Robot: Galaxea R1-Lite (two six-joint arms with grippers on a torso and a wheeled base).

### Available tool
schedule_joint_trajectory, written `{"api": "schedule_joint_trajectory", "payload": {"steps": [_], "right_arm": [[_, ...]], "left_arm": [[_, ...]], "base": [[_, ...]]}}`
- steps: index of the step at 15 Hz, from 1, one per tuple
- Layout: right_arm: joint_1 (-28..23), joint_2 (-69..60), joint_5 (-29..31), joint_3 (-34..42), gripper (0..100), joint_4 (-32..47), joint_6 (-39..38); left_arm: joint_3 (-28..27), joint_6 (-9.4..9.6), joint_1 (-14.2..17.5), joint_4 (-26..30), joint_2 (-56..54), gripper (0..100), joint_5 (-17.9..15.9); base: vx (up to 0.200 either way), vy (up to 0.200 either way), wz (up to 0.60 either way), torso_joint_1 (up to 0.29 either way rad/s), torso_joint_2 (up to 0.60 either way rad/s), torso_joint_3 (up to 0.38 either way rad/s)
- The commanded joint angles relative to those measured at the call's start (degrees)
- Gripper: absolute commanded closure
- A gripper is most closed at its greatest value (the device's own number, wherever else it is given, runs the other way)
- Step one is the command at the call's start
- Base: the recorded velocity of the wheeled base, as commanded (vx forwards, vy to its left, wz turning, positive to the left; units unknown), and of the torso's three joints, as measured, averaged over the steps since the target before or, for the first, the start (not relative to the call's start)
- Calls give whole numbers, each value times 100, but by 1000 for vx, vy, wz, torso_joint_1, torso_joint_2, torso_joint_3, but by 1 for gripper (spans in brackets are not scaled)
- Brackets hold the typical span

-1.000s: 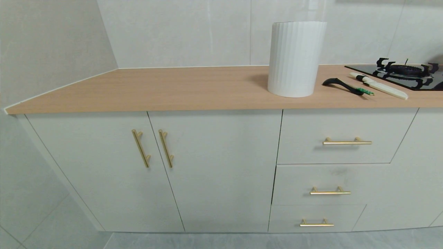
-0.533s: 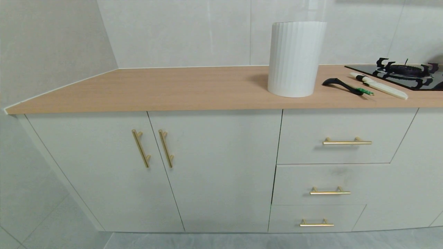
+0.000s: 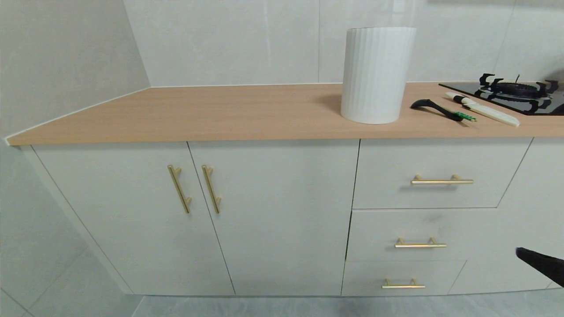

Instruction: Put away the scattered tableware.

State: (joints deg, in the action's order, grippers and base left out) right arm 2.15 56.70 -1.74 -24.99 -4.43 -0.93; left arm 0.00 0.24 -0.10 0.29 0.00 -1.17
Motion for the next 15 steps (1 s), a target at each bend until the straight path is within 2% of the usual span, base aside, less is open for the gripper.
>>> {"api": "schedule_joint_trajectory", "payload": {"steps": [1, 3, 4, 6, 9, 11, 13, 15], "right_arm": [[111, 2943, -28, -700, 0, -682, 22], [111, 3981, -19, -735, 0, -1307, 31], [111, 3981, -19, -735, 0, -1307, 31], [93, 5369, 51, -797, 0, -2634, 84], [-4, 6310, 157, -867, 0, -3697, 216], [-12, 6855, 166, -876, 0, -4093, 216], [-127, 7540, 289, -894, 0, -5068, 216], [-258, 7892, 289, -911, 0, -5622, 224]], "left_arm": [[0, 2, 1, -3, 0, 0, -6], [0, 2, 1, -3, 0, 0, -6], [0, 2, 1, -3, 0, 0, -6], [0, 2, 1, -3, 9, 0, 3], [0, 2, 1, -3, 0, 0, 3], [0, 2, 1, -3, 0, 0, 3], [0, 2, 1, -3, 0, 0, 3], [0, 2, 1, -3, 0, 0, -6]], "base": [[0, 0, 0, 0, 0, 0], [0, 0, 0, 0, 0, 0], [0, 0, 0, 0, 0, 0], [0, 0, 0, 0, 0, 0], [0, 0, 0, 0, 0, 0], [0, 0, 0, 0, 0, 0], [0, 0, 0, 0, 0, 0], [0, 0, 0, 0, 0, 0]]}}
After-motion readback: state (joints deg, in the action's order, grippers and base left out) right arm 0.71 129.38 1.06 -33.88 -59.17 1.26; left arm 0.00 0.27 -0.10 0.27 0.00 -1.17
